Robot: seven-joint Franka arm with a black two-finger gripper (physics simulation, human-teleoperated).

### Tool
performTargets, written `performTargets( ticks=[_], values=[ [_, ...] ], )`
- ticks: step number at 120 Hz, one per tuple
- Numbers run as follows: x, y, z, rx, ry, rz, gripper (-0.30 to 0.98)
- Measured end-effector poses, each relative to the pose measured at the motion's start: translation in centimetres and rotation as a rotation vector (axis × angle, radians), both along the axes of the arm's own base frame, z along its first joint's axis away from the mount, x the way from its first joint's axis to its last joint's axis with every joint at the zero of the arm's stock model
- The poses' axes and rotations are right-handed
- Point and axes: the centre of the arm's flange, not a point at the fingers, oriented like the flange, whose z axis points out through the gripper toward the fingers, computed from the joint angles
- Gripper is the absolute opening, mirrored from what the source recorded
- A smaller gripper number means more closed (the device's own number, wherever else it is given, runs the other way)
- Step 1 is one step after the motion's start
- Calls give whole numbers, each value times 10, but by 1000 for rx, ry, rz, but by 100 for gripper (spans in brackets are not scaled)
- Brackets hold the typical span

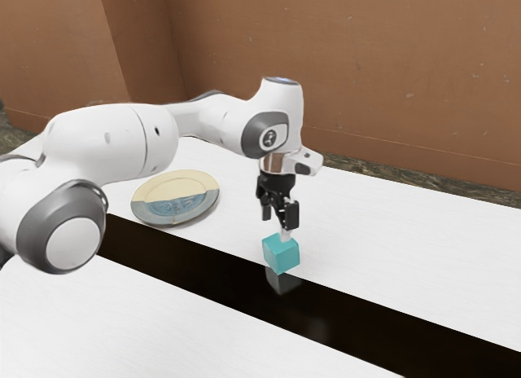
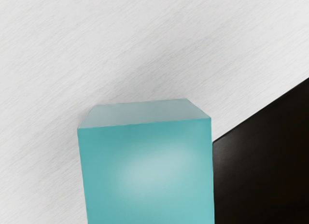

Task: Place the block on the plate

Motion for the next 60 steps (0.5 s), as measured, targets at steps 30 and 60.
performTargets(
  ticks=[30, 60],
  values=[
    [6, -2, -47, -5, 42, -27, 69],
    [6, -2, -66, -8, 64, -48, 67]
  ],
)
